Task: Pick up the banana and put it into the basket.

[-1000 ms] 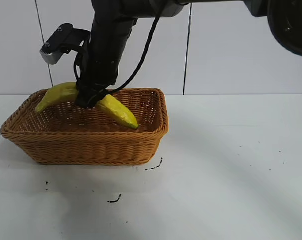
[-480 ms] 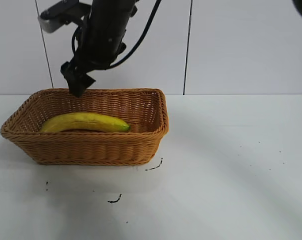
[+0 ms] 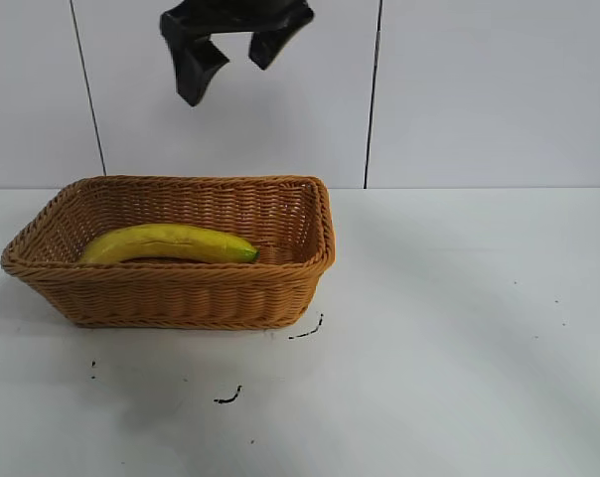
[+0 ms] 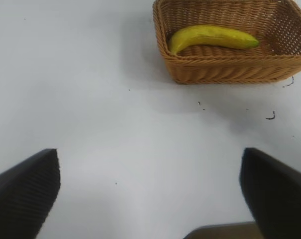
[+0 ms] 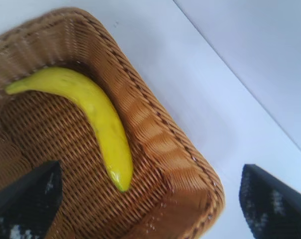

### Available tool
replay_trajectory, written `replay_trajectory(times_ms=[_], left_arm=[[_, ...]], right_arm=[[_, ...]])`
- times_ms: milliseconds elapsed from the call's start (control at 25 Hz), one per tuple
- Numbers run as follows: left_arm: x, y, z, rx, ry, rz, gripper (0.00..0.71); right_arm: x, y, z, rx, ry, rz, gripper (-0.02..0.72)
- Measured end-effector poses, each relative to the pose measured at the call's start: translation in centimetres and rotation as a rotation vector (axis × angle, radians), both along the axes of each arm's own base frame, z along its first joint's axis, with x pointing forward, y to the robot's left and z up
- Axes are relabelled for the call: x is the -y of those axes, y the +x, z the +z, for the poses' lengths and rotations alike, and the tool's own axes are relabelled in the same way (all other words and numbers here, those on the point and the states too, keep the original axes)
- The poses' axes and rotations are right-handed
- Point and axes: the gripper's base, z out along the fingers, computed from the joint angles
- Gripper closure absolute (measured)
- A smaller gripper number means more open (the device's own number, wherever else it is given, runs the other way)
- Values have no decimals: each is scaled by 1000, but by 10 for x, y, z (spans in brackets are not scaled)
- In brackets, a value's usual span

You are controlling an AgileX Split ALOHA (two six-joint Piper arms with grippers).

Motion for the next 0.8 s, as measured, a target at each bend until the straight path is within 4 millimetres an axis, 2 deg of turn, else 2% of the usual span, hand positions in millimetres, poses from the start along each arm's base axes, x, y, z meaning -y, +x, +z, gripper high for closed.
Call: replay_trajectory(times_ms=[280, 400, 560, 800], left_arm=[[0, 0, 0, 0, 0, 0, 15], [0, 0, 0, 0, 0, 0, 15], [0, 0, 0, 0, 0, 0, 15], [0, 0, 0, 0, 0, 0, 15]], right_arm=[[105, 24, -2, -55, -2, -239, 14], [140, 27, -2, -61, 3, -318, 14], [170, 29, -2, -68, 37, -383, 14], [177, 20, -11, -121, 32, -400, 14]])
